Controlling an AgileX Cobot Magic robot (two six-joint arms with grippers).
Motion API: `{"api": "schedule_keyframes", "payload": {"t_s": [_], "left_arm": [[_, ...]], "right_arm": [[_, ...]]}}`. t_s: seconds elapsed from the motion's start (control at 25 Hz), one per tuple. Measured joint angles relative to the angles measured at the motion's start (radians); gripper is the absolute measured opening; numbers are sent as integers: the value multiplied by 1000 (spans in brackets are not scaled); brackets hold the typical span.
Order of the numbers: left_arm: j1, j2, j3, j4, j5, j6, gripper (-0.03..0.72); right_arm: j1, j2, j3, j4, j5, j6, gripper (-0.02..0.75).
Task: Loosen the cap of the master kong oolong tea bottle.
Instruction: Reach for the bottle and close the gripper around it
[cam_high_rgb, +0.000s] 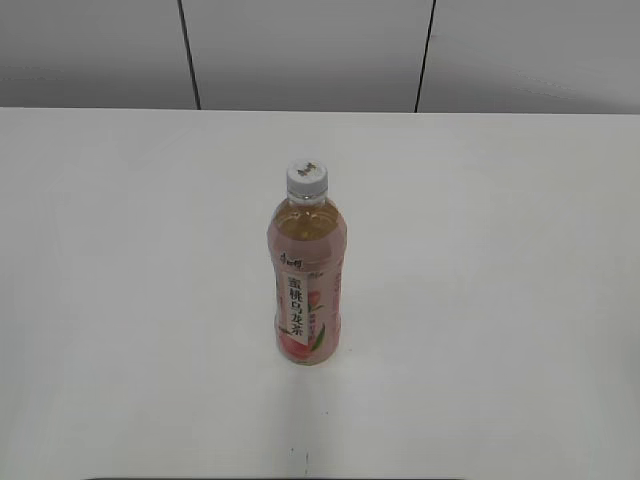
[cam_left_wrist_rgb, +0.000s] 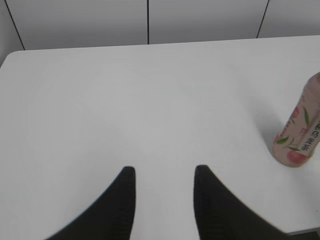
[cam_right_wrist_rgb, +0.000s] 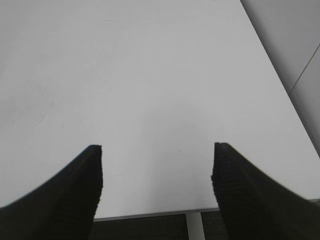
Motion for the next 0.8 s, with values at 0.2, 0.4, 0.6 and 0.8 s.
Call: {"api": "schedule_keyframes", "payload": {"t_s": [0.2, 0.4, 0.6, 0.8], "left_arm": [[0, 0, 0, 0, 0, 0, 241], [0, 0, 0, 0, 0, 0, 241], [0, 0, 0, 0, 0, 0, 241], [0, 0, 0, 0, 0, 0, 241]], "right_arm": [[0, 0, 0, 0, 0, 0, 519], [0, 0, 0, 0, 0, 0, 519], [0, 0, 0, 0, 0, 0, 519], [0, 0, 0, 0, 0, 0, 519]]}}
